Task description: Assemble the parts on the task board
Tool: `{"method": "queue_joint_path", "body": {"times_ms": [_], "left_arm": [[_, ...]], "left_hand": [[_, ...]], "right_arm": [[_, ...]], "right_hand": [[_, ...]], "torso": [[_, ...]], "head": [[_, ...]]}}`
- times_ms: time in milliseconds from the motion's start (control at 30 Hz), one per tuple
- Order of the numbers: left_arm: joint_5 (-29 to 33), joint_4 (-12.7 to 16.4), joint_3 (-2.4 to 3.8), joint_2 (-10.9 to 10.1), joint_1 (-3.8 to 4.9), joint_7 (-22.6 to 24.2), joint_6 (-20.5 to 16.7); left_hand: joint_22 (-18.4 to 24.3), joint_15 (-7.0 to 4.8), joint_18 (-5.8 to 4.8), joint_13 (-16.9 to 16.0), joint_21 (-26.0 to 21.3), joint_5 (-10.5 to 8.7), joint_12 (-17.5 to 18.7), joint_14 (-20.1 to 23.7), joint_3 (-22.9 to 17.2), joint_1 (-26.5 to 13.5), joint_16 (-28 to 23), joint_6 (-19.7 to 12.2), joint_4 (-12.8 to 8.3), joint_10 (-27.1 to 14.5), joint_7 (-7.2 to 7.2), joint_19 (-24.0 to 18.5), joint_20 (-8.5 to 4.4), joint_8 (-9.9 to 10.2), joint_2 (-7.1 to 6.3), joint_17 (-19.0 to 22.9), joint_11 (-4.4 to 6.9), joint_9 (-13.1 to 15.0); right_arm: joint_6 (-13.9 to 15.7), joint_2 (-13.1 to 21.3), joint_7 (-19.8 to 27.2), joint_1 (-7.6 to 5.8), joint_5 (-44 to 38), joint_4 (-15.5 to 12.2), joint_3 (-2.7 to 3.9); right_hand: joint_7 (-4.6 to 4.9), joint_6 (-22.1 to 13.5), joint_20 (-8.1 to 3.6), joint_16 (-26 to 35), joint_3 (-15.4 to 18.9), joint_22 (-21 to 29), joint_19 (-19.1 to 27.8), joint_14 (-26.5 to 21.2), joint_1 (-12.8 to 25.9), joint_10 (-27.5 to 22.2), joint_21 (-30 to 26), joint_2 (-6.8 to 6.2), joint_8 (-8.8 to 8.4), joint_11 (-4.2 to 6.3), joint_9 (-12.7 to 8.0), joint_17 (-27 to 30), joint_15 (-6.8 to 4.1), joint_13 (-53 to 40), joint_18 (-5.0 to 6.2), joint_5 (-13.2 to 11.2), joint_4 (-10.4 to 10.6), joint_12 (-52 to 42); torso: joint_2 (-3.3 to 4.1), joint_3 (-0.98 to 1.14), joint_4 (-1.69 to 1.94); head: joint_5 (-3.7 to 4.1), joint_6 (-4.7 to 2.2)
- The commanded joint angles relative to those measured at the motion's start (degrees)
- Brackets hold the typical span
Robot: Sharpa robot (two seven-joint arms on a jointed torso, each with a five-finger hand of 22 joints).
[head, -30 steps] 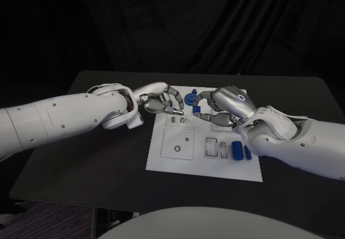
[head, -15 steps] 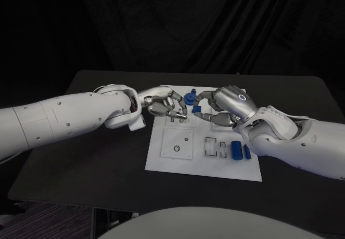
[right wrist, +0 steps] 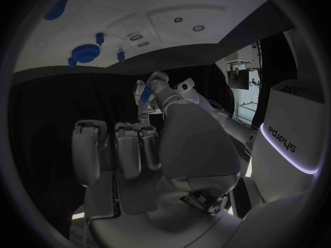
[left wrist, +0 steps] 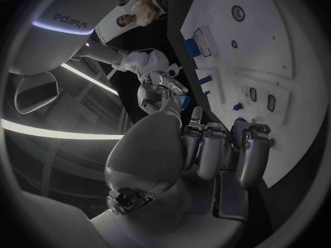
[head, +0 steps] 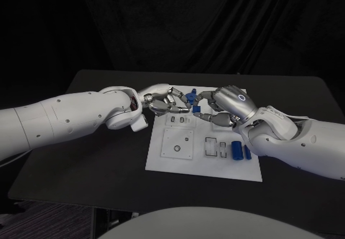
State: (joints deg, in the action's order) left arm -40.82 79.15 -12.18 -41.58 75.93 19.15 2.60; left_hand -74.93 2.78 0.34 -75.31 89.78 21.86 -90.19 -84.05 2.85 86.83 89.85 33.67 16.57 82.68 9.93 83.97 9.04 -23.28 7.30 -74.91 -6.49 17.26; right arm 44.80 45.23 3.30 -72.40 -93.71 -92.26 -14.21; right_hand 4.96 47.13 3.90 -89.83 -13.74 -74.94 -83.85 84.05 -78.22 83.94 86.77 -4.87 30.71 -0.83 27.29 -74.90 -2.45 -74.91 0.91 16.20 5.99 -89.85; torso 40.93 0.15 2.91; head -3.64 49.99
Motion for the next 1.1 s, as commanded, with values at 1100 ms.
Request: {"method": "queue_joint_path", "body": {"times_ms": [1100], "left_arm": [[15.94, 0.61, 0.05, 1.64, -1.8, -4.81, 3.07]], "left_hand": [[-15.07, 0.1, -0.34, -14.69, 0.22, -2.23, 0.19, -5.95, -3.5, 2.42, 0.15, 3.38, -2.17, 7.32, -0.11, 6.03, 0.19, -0.22, 0.63, -15.09, 1.19, -0.11]], "right_arm": [[1.17, -1.23, 0.16, 0.14, -0.25, 0.31, 0.05]], "right_hand": [[0.08, -0.41, -0.29, -0.17, 0.1, -13.91, -4.27, 5.95, 0.11, 6.06, 0.23, 0.34, -0.02, -0.02, -0.06, -15.1, -0.24, -15.09, -0.04, 0.06, 0.25, -0.15]], "torso": [[-0.12, 0.04, 0.03]], "head": [[0.07, 0.01]]}}
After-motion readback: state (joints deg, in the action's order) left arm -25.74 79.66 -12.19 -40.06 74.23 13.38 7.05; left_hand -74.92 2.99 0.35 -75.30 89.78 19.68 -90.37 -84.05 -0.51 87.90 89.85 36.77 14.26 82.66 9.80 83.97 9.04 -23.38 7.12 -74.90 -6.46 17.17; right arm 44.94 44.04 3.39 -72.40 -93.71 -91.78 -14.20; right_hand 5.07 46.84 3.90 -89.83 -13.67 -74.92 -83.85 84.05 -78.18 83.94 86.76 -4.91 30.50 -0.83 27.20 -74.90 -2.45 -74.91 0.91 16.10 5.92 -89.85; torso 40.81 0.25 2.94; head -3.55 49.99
